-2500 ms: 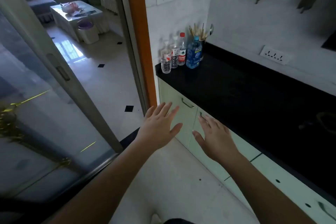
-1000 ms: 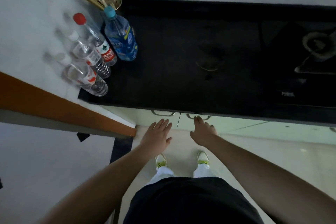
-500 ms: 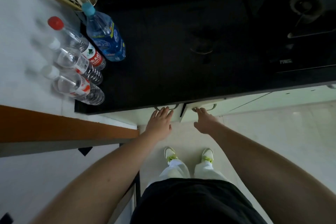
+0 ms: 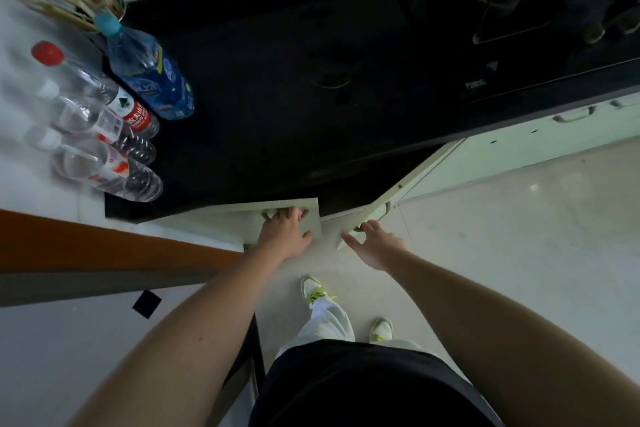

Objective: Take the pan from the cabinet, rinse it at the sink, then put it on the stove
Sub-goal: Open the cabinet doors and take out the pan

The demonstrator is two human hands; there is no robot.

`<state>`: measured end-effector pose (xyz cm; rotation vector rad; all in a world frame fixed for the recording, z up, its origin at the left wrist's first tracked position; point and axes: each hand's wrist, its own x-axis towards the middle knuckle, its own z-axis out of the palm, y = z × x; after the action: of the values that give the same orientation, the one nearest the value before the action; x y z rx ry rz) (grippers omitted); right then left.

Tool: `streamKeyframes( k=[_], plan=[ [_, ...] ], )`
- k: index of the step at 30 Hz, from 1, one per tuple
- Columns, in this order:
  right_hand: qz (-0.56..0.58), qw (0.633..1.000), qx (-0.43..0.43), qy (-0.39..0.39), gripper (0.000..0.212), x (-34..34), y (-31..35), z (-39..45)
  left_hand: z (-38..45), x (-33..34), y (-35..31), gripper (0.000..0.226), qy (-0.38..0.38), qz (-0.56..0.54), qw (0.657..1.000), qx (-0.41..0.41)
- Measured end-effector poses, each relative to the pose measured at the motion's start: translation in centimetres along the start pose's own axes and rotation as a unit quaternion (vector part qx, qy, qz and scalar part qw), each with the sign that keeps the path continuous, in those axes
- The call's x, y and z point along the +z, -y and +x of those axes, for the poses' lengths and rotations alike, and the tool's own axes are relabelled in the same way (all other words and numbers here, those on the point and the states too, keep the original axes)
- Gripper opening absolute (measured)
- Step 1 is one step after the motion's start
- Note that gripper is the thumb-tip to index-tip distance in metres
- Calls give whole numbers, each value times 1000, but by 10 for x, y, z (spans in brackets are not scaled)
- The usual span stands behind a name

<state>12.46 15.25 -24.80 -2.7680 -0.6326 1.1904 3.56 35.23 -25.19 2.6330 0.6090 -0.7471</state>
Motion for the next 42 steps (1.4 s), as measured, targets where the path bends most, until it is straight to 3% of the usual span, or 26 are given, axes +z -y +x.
streamKeyframes(
  k=[6,10,12,16,21,25,28,30,35,42],
  plan=[
    [50,996,62,-42,91,23,-55,-45,-48,37,-12,62,-91,-22,993,-67],
    [85,987,110,-87,61,39,-109,-69,-71,54,-16,69,-59,-2,993,-106],
    [92,986,99,-100,55,41,-136,-78,-78,66,-11,70,-55,10,992,-117],
    [106,979,61,-160,66,43,-179,-95,-92,78,-13,75,-77,-27,984,-157],
    [-52,982,19,-183,89,41,-212,-99,-101,86,-18,74,-90,-48,979,-175],
    [-195,960,-14,-201,78,34,-239,-101,-95,88,-9,55,-52,1,984,-173],
    [-263,950,-33,-165,70,28,-266,-103,-90,86,-14,69,-45,-14,973,-227],
    [-275,951,12,-141,67,21,-278,-104,-91,85,-26,85,-60,-54,958,-276],
    [-345,930,121,-38,61,-1,-279,-111,-86,82,-28,97,-52,-133,933,-331],
    [-382,922,47,-39,59,10,-252,-113,-76,80,-39,90,-71,-247,891,-374]
  ],
)
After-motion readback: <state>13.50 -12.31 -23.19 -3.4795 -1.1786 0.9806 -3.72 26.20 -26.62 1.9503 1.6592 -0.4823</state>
